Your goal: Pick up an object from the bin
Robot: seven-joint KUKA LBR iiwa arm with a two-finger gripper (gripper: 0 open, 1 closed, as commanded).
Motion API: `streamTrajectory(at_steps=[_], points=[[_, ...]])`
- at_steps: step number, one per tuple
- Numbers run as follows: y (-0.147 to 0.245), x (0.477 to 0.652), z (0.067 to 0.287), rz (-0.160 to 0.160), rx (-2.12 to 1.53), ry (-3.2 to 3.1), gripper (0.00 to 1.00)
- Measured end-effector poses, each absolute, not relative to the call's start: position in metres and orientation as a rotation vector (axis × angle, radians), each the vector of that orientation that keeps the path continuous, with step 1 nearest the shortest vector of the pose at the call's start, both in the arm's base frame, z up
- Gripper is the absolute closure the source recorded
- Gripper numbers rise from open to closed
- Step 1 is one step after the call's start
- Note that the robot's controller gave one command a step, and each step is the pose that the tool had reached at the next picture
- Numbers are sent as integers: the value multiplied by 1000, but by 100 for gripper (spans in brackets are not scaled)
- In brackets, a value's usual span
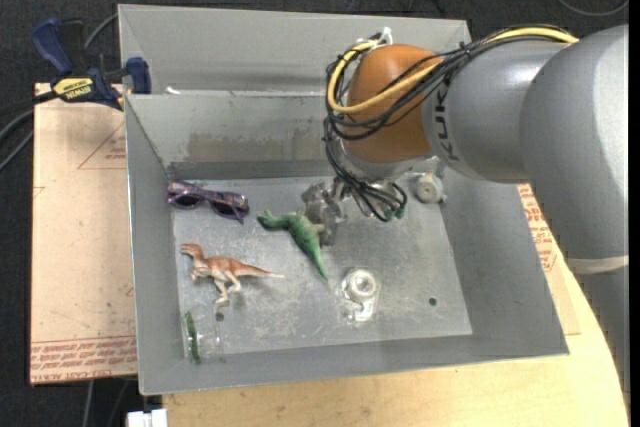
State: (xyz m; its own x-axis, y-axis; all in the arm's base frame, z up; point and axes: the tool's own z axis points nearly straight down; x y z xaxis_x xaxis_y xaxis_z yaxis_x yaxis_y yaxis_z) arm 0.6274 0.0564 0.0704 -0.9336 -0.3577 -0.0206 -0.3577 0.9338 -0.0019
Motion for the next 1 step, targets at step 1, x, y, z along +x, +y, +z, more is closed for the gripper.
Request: streamTrajectory(at_steps=[1], points=[[82,620,249,4,-555,3069,100]])
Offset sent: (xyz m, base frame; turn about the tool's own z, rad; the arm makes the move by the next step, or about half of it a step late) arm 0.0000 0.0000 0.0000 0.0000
